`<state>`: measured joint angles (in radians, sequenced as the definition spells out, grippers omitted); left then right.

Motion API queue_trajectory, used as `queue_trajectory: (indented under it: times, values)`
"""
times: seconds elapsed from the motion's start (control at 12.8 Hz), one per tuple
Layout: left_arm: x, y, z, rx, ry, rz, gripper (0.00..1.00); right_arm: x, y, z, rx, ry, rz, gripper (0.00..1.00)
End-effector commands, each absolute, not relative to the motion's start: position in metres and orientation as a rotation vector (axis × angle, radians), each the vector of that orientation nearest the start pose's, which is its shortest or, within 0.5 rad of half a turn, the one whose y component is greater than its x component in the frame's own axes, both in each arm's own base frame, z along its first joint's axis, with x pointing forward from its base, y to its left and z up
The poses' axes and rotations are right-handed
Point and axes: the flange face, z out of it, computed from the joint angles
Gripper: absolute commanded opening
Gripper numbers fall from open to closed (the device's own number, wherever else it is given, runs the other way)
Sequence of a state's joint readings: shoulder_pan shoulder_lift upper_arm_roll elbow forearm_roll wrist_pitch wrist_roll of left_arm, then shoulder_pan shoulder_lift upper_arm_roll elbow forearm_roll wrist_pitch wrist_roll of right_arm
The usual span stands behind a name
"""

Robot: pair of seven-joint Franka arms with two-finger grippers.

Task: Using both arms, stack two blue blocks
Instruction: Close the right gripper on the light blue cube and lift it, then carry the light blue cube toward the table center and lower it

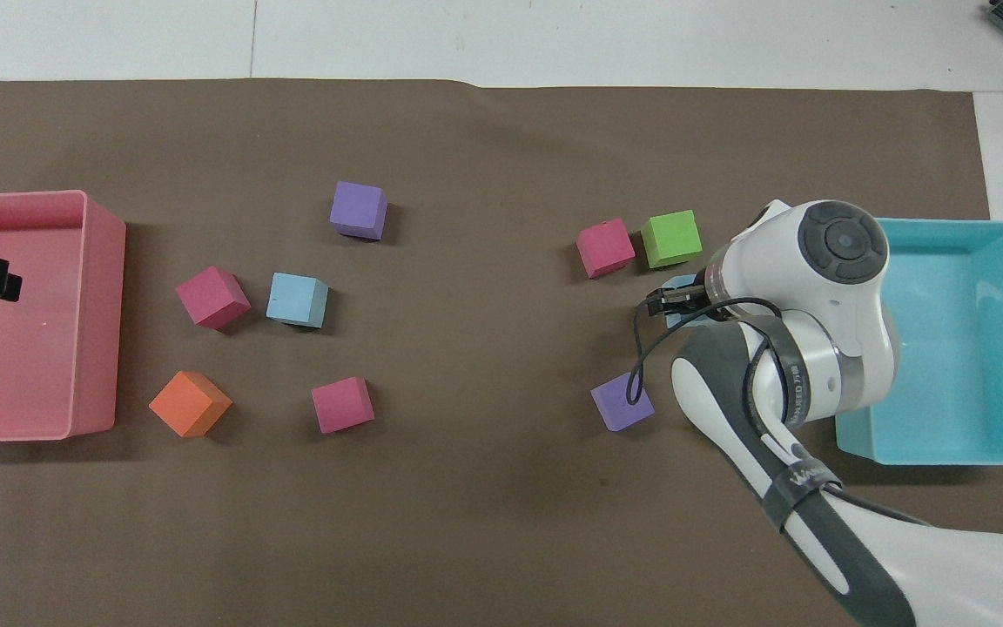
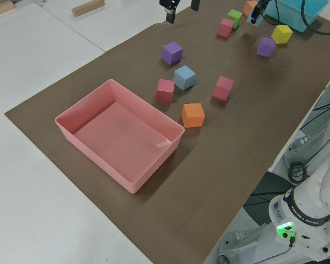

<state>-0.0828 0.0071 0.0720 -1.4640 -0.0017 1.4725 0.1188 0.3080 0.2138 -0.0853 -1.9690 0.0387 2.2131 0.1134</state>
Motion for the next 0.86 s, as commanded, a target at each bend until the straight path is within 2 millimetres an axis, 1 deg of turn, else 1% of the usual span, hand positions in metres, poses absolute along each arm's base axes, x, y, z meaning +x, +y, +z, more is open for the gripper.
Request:
queue_trajectory:
  times: [0.0,0.08,0.16,0.24,0.31,0.39,0.47,0.55,0.71,0.78]
  values:
    - [0.541,-0.002,0.666,-3.121,0.191,0.011,1.00,0.588,0.141,0.373,-3.115,-0.131,-0.036,0.00]
    - [0.541,-0.002,0.666,-3.123,0.189,0.011,1.00,0.590,0.146,0.375,-3.114,-0.127,-0.045,0.00]
    - [0.541,-0.002,0.666,-3.123,0.189,0.008,1.00,0.591,0.157,0.381,-3.111,-0.106,-0.063,0.00]
    - [0.541,-0.002,0.666,-3.123,0.192,0.011,1.00,0.591,0.176,0.387,-3.107,-0.069,-0.082,0.00]
    - [0.541,-0.002,0.666,-3.123,0.189,0.011,1.00,0.590,0.195,0.388,-3.106,-0.049,-0.088,0.00]
    - [0.541,-0.002,0.666,-3.121,0.191,0.011,1.00,0.591,0.211,0.395,-3.100,-0.043,-0.109,0.00]
    - [0.541,-0.002,0.666,-3.121,0.191,0.011,1.00,0.589,0.238,0.390,-3.101,-0.035,-0.109,0.00]
    - [0.541,-0.002,0.666,-3.121,0.191,0.011,1.00,0.591,0.263,0.387,-3.100,0.003,-0.118,0.00]
    - [0.541,-0.002,0.666,-3.123,0.192,0.008,1.00,0.594,0.317,0.372,-3.097,0.061,-0.122,0.00]
    - [0.541,-0.002,0.666,-3.123,0.192,0.011,1.00,0.595,0.336,0.363,-3.095,0.075,-0.120,0.00]
